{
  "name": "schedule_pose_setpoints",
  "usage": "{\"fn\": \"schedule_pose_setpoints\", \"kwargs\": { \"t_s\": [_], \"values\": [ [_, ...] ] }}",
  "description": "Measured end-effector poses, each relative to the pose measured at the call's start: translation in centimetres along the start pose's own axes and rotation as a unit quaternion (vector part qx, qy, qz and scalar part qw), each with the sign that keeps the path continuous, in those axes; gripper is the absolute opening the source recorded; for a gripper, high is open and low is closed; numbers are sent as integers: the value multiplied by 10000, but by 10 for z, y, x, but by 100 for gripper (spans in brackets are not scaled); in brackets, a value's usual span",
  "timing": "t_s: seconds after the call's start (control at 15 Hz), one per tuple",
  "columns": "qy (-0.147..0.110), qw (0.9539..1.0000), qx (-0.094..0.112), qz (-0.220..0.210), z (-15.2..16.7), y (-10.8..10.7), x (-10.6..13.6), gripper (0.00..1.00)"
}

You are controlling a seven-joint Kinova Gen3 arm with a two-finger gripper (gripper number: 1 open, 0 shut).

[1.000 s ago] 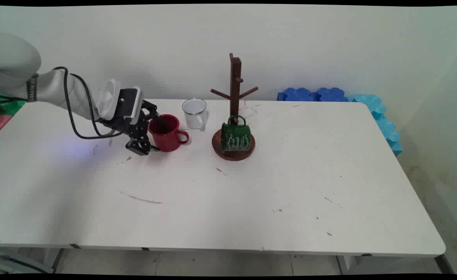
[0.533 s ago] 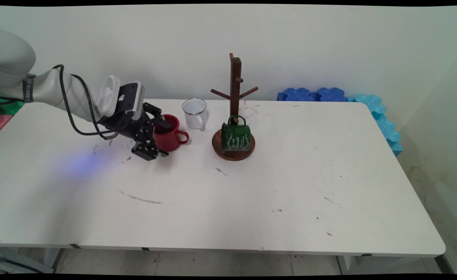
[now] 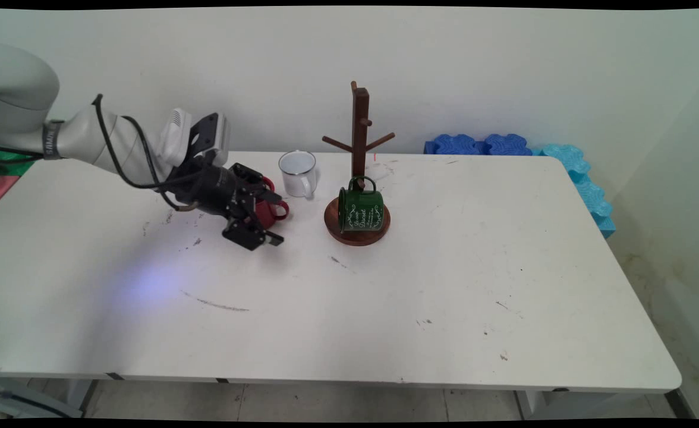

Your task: Pick up the green mug from the rack

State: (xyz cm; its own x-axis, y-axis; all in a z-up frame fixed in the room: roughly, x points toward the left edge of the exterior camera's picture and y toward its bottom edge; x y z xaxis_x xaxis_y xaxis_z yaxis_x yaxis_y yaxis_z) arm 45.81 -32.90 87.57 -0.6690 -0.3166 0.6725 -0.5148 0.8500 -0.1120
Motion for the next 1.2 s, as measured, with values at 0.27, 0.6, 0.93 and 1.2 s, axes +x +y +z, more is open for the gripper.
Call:
{"fn": "schedule_pose_setpoints", "kwargs": {
  "t_s": [0.27,0.6,0.93,1.2],
  "values": [
    [282,9980,-110,-551,9,-1,6,100],
    [534,9919,-185,-1140,22,-4,10,100],
    [705,9832,-264,-1664,38,-7,13,100],
    [788,9760,-332,-2003,52,-11,16,100]
  ]
}}
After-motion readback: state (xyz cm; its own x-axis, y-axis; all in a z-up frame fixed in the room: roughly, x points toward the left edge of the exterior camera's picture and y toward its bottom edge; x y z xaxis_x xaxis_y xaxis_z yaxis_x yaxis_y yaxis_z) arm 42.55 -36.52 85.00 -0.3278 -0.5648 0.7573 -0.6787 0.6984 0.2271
